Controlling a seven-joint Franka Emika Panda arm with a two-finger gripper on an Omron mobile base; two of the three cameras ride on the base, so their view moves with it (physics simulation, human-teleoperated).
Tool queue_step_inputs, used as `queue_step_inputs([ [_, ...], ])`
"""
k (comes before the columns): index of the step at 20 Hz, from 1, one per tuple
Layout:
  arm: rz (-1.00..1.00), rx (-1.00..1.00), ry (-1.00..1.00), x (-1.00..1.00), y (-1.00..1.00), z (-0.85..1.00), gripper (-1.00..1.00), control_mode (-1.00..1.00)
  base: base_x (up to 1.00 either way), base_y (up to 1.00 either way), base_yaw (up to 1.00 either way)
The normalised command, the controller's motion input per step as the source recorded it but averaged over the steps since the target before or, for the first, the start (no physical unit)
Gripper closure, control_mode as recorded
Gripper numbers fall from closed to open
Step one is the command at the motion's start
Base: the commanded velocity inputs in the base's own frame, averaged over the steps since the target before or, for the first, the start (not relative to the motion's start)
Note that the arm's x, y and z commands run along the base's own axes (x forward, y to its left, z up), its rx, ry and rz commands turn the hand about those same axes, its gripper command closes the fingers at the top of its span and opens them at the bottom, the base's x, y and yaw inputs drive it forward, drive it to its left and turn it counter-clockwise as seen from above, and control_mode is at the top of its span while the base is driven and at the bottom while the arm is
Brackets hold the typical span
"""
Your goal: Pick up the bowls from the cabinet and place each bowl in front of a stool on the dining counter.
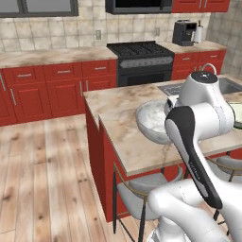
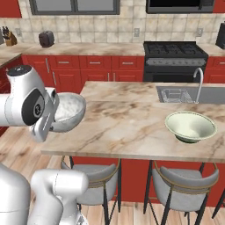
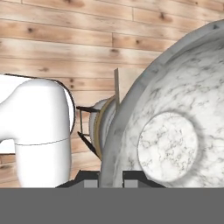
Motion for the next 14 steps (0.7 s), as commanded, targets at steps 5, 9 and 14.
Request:
queue_step_inputs([
  [5, 0.00, 0.01, 0.01, 0.24, -0.12, -0.01, 1.00, -1.00, 0.00, 0.00, 0.00],
  [9, 0.00, 0.00, 0.00, 0.27, -0.17, -0.01, 1.00, -1.00, 0.00, 0.00, 0.00],
  [14, 0.04, 0.01, 0.00, 0.29, -0.16, -0.09, 1.00, -1.00, 0.00, 0.00, 0.00],
])
